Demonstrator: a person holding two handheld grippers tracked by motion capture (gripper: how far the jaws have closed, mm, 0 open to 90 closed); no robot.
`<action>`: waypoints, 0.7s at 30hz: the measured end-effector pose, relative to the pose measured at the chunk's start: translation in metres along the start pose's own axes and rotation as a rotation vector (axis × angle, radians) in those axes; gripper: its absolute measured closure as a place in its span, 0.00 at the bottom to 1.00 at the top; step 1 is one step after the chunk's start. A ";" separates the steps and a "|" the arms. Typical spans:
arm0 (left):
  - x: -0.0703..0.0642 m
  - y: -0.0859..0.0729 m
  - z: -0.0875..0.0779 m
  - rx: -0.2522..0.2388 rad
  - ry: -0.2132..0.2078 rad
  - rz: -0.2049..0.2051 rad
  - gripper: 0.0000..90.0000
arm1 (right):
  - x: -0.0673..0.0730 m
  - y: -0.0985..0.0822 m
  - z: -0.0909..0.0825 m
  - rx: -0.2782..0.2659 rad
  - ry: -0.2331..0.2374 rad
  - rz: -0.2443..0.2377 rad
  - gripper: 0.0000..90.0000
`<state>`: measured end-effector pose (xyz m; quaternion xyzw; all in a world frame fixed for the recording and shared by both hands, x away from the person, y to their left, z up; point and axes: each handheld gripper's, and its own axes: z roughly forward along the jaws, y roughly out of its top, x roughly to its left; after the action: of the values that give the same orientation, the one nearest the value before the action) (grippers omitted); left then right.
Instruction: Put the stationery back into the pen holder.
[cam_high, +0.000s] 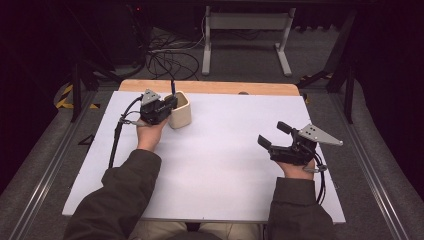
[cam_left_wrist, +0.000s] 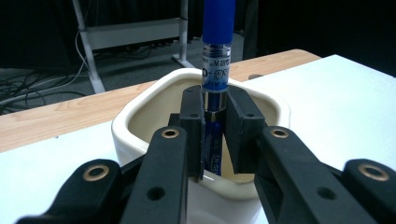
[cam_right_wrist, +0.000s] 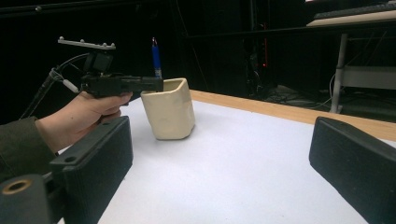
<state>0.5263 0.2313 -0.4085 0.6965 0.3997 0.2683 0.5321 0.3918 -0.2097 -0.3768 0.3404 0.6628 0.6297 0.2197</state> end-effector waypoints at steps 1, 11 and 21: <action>0.000 0.000 0.000 0.000 0.000 -0.001 0.87 | 0.000 0.000 0.000 0.001 0.000 0.000 0.08; 0.000 0.000 0.000 0.000 0.002 -0.004 0.87 | -0.001 0.000 0.000 0.002 0.001 0.000 0.08; 0.001 0.000 0.000 -0.005 0.004 -0.010 0.85 | -0.001 -0.001 0.000 0.007 0.001 -0.001 0.08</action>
<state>0.5269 0.2326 -0.4081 0.6926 0.4035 0.2680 0.5344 0.3925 -0.2102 -0.3776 0.3406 0.6651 0.6275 0.2188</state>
